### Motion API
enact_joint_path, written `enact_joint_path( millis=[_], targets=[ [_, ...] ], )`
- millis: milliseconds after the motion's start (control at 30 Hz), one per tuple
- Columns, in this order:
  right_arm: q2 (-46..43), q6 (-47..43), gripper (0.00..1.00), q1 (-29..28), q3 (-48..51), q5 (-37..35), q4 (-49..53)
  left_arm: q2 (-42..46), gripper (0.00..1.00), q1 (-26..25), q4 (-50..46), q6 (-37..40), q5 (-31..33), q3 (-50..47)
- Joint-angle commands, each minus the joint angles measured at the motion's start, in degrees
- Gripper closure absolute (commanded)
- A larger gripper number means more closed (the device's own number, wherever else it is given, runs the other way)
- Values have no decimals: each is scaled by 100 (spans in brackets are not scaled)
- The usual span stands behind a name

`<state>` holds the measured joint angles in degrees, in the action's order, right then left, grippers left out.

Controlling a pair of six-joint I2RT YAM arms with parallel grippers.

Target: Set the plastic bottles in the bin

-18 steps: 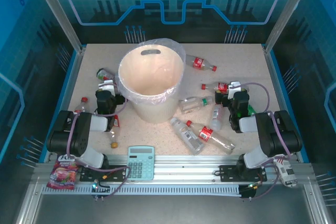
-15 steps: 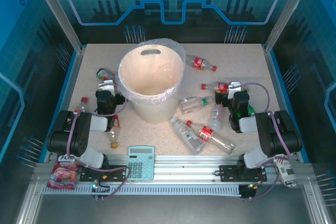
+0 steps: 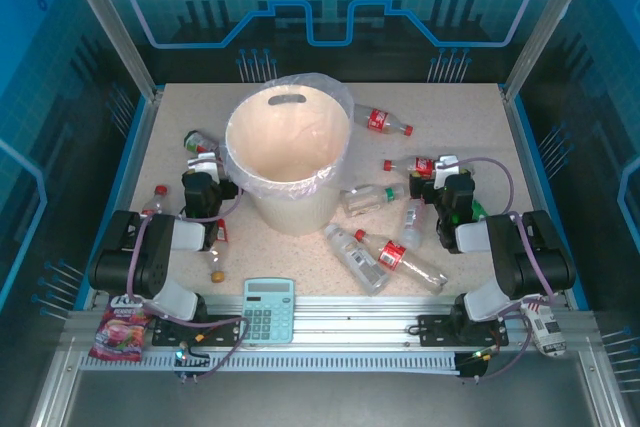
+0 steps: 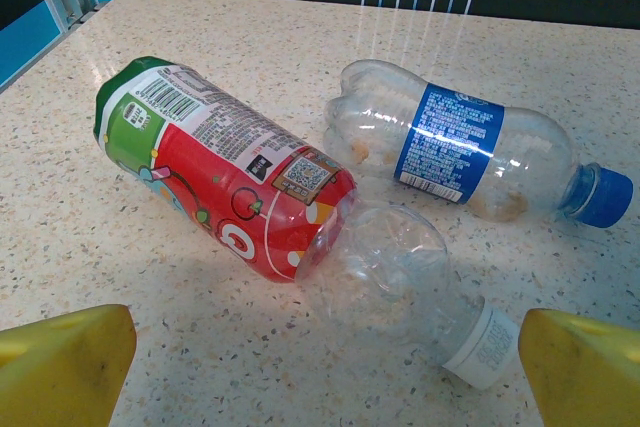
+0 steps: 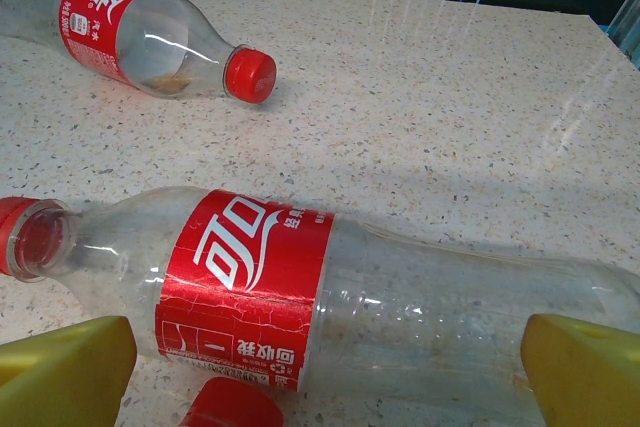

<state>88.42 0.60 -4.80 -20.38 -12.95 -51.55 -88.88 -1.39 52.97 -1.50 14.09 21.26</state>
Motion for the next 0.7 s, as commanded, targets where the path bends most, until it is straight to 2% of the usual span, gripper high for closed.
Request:
enact_joint_path(
  millis=[0, 433, 533, 667],
  targets=[
    [-10, 64, 0, 15, -117, 51, -205, 11, 1, -28, 157, -37, 68, -37],
    [-28, 86, 0, 26, -128, 59, -200, 186, 1, -26, 199, -80, 186, -113],
    [-601, 45, 0, 32, -337, 132, 656, 1234, 1, 19, -338, -255, 458, -317],
    [-1668, 156, 0, 14, -1066, 250, 2801, 3125, 1, 118, -2699, -483, 993, 179]
  ],
)
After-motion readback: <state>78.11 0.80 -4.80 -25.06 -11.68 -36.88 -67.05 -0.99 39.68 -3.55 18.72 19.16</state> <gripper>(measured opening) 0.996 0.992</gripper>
